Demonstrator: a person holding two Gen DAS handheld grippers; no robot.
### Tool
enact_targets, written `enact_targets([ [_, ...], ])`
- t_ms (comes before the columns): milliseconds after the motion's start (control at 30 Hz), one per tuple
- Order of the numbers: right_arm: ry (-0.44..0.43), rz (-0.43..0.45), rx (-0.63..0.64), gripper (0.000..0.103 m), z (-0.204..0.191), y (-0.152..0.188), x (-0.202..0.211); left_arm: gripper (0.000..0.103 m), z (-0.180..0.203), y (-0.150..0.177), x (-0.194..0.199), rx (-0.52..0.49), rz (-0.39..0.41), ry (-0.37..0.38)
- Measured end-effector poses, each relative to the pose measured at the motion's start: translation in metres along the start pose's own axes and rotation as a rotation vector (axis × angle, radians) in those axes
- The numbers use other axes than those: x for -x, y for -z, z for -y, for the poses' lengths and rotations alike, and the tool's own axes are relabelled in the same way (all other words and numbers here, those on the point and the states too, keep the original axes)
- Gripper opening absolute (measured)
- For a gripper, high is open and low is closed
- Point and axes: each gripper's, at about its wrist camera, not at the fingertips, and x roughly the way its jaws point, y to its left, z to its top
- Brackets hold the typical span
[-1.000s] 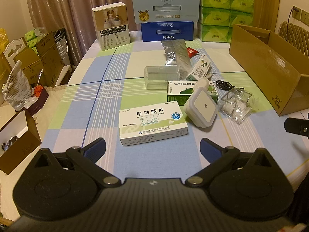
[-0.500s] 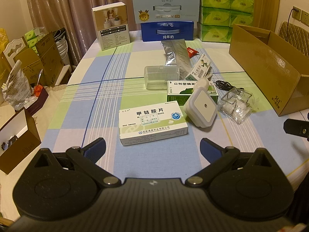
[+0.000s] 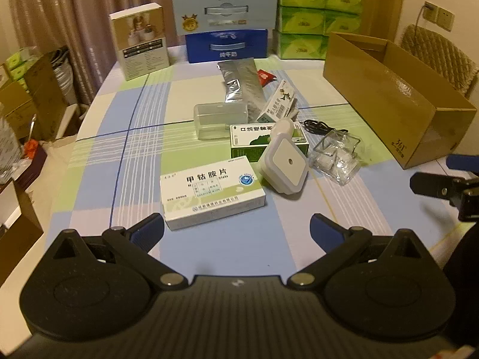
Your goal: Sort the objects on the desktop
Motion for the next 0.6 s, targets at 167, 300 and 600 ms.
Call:
enact_targets([
  [167,-0.02,-0.01,0.03,0.101,-0.004,-0.012,-0.012,0.102,-0.014,-0.013,-0.005,-0.065,-0.009,0.019],
  [300,-0.045,-0.024,0.082,0.101,-0.008,-0.022,-0.029,0.102,-0.026,-0.02,-0.015,-0.14,-0.017,0.056],
  [600,-0.086,-0.089,0.136,0.101,-0.001,-0.02,-0.076,0.102,-0.042,-0.015,-0.058,-0.333,-0.052,0.096],
])
